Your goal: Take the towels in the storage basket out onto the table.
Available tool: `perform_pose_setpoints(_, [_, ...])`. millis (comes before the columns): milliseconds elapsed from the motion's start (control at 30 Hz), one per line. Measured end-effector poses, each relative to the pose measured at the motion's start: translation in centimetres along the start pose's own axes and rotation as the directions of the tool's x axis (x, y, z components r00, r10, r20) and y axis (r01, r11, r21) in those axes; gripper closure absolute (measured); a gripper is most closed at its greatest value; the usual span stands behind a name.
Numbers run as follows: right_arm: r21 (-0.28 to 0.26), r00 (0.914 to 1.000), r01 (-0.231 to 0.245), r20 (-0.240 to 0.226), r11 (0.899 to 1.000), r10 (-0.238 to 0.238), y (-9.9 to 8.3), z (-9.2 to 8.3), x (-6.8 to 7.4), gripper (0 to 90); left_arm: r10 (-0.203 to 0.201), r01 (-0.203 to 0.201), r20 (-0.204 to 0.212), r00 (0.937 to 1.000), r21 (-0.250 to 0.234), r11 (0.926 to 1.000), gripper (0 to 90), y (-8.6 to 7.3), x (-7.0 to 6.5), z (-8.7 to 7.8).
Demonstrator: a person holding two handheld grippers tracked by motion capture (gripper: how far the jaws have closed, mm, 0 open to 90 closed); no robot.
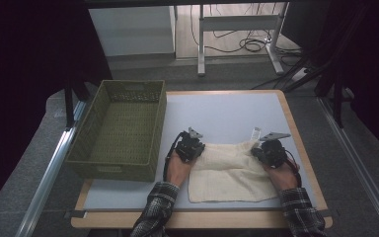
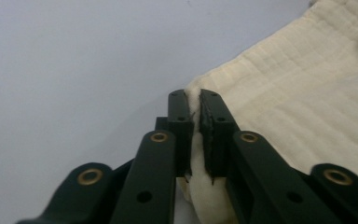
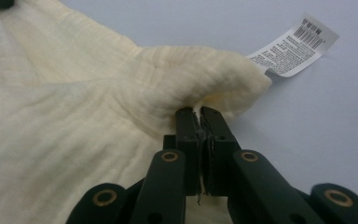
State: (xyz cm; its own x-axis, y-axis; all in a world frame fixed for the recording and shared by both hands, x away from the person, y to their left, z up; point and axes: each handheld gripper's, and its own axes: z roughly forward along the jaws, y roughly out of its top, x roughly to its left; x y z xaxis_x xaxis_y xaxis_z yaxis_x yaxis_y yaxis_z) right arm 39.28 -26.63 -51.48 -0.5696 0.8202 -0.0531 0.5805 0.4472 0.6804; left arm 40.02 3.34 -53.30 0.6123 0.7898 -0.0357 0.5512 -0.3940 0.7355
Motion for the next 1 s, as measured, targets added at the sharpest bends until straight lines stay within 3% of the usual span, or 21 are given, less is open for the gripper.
perform_pose_setpoints(33, [-0.009,0.9999,0.014,0.006,1.0,-0.014,0.2,-0.2,0.1,87.2,0.0,0.0,0.0,1.0,0.0,1.0,85.6,0.0,0.0,0.0])
perform_pose_setpoints(67, [-0.031,0.9996,0.023,0.018,0.999,-0.023,0.5,-0.9,0.3,87.2,0.003,-0.003,-0.013,0.9999,-0.039,0.9992,85.8,0.3,0.1,-0.6])
perform_pose_setpoints(100, [-0.055,0.9994,0.027,0.024,0.998,-0.026,1.0,-1.5,0.3,87.2,-0.015,0.011,-0.033,0.9993,-0.126,0.992,85.8,1.3,0.6,-2.3])
perform_pose_setpoints(133, [-0.08,0.9991,0.027,0.033,0.996,-0.025,1.6,-2.2,0.3,87.2,-0.024,0.016,-0.047,0.9986,-0.162,0.9867,85.7,1.9,0.9,-2.9])
perform_pose_setpoints(167, [-0.101,0.9987,0.031,0.042,0.994,-0.027,2.2,-2.6,0.2,87.1,-0.036,0.019,-0.078,0.9963,-0.217,0.9759,85.4,2.9,1.3,-3.9])
perform_pose_setpoints(200, [-0.101,0.9987,0.031,0.042,0.994,-0.027,2.2,-2.6,0.2,87.1,-0.036,0.019,-0.078,0.9963,-0.217,0.9759,84.7,2.9,1.3,-3.9])
perform_pose_setpoints(233, [-0.152,0.9973,0.033,0.07,0.988,-0.023,4.2,-3.2,-0.2,84.6,-0.051,0.018,-0.13,0.9902,-0.239,0.9707,80.5,3.7,1.6,-4.2])
perform_pose_setpoints(267, [-0.147,0.9971,0.025,0.075,0.989,-0.014,4.9,-2.7,-0.6,76.6,-0.102,0.061,-0.203,0.9739,-0.198,0.9782,68.2,5.2,2.7,-4.1])
perform_pose_setpoints(300, [-0.116,0.9956,0.023,0.093,0.993,-0.012,5.5,-1.9,-1.1,62.6,-0.102,0.061,-0.203,0.9739,-0.198,0.9782,51.7,5.2,2.7,-4.1])
perform_pose_setpoints(333, [-0.116,0.9956,0.023,0.093,0.993,-0.012,5.5,-1.9,-1.1,62.6,-0.132,0.093,-0.229,0.9645,-0.175,0.9801,51.7,5.5,3.0,-3.9])
perform_pose_setpoints(367, [-0.094,0.9895,0.022,0.144,0.995,-0.008,5.7,-1.0,-1.7,56.0,-0.143,0.099,-0.224,0.9641,-0.197,0.9754,42.1,5.3,2.8,-4.2])
perform_pose_setpoints(400, [-0.094,0.9895,0.022,0.144,0.995,-0.008,5.7,-1.0,-1.7,56.0,-0.143,0.099,-0.224,0.9641,-0.197,0.9754,38.2,5.3,2.8,-4.2])
perform_pose_setpoints(433, [-0.126,0.9927,-0.007,0.119,0.992,0.022,5.2,-1.1,-2.1,53.6,-0.113,0.073,-0.209,0.9714,-0.192,0.9787,35.5,4.7,2.0,-4.3])
perform_pose_setpoints(467, [-0.135,0.9932,-0.016,0.112,0.991,0.031,4.9,-1.3,-2.2,53.2,-0.099,0.059,-0.213,0.972,-0.184,0.9812,33.8,4.4,1.7,-4.2])
perform_pose_setpoints(500, [-0.134,0.992,-0.017,0.122,0.991,0.034,4.6,-1.4,-2.4,52.8,-0.099,0.059,-0.213,0.972,-0.184,0.9812,32.1,4.4,1.7,-4.2])
perform_pose_setpoints(533, [-0.132,0.991,-0.022,0.128,0.991,0.039,4.2,-1.5,-2.5,52.6,-0.103,0.071,-0.184,0.9775,-0.171,0.9827,30.6,3.8,1.2,-3.8])
perform_pose_setpoints(567, [-0.132,0.991,-0.022,0.128,0.991,0.039,4.2,-1.5,-2.5,52.6,-0.103,0.071,-0.184,0.9775,-0.171,0.9827,29.2,3.8,1.2,-3.8])
perform_pose_setpoints(600, [-0.126,0.9913,-0.027,0.124,0.992,0.043,3.7,-1.9,-2.7,52.1,-0.096,0.071,-0.166,0.9815,-0.153,0.9857,28.0,3.3,0.9,-3.5])
perform_pose_setpoints(700, [-0.124,0.9911,-0.022,0.128,0.992,0.038,3.2,-2.3,-2.8,51.8,-0.078,0.056,-0.169,0.9825,-0.128,0.9902,25.4,2.8,0.5,-3.3])
perform_pose_setpoints(1000, [-0.1,0.9947,-0.059,0.078,0.993,0.067,1.5,-2.6,-3.3,53.6,-0.056,0.05,-0.09,0.9944,-0.068,0.9965,32.3,-1.0,-1.5,-4.6])
